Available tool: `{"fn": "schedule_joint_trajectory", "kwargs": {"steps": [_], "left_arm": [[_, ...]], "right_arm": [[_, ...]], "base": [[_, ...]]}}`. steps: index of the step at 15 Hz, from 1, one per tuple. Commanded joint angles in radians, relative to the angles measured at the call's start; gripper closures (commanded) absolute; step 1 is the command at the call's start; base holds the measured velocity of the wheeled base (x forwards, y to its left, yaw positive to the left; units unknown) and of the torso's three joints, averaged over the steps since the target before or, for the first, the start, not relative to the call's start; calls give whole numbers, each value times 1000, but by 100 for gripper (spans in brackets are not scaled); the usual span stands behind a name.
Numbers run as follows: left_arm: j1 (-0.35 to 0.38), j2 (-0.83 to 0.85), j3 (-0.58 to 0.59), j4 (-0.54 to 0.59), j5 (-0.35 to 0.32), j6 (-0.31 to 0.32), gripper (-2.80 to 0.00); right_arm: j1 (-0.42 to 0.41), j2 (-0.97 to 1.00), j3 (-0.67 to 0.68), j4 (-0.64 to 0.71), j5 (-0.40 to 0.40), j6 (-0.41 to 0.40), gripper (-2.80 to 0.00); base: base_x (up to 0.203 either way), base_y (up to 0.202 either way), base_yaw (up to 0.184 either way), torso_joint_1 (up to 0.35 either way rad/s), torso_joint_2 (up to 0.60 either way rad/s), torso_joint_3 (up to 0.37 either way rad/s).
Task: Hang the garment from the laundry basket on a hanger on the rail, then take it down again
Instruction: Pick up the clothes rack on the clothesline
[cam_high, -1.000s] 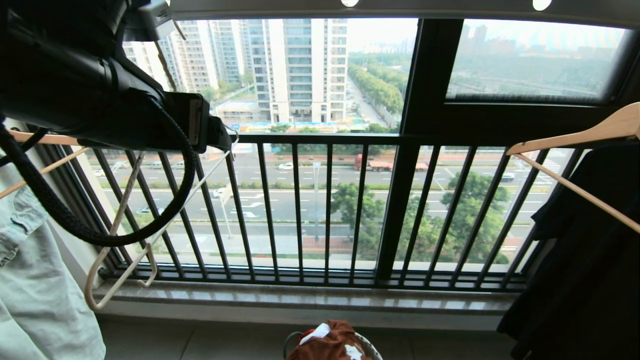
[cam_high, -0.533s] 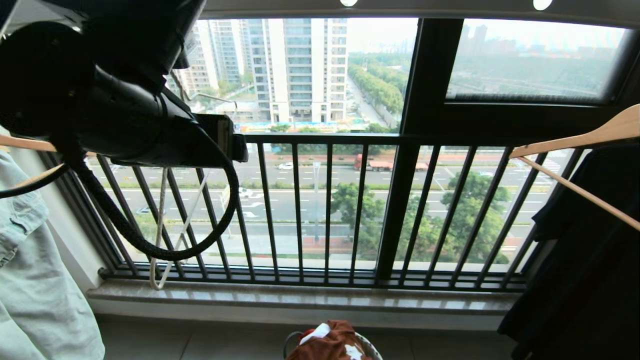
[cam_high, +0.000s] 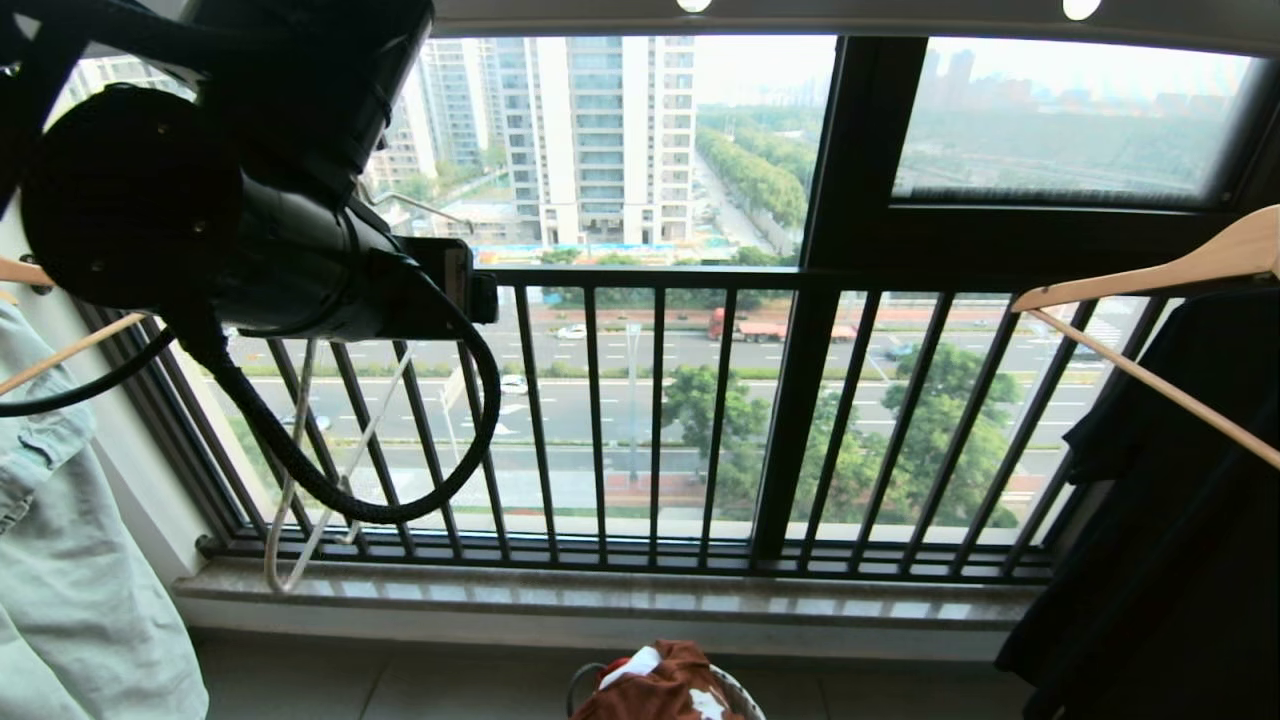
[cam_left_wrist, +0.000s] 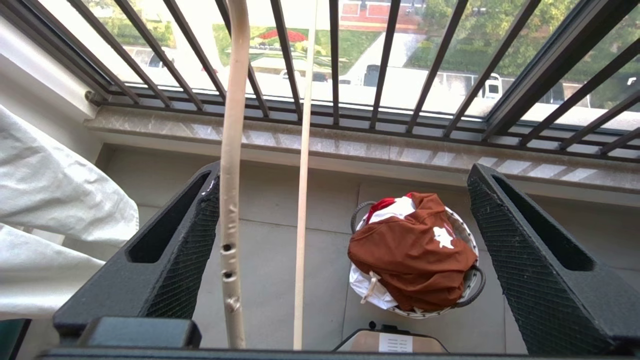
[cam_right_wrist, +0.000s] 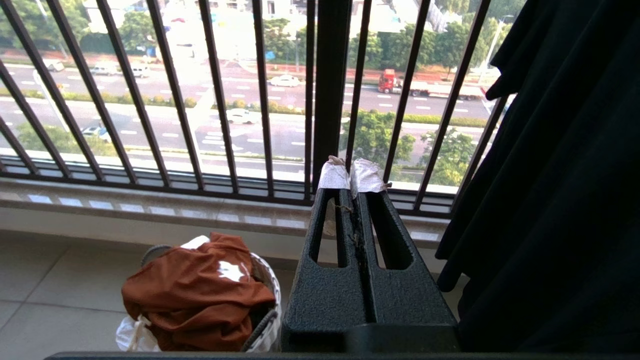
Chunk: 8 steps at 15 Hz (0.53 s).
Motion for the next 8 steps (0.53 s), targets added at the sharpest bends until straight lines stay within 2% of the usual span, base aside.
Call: {"fn": "schedule_joint_trajectory", "kwargs": {"steps": [1,8], "left_arm": [[0,-9,1,4,5,-2,-280],[0,-39,32,4,18,-2,-280]], "right_arm": [[0,1,0,0,1,0,0],[0,1,0,0,1,0,0]], "base": [[0,0,0,0,0,0],[0,0,0,0,0,0]]}}
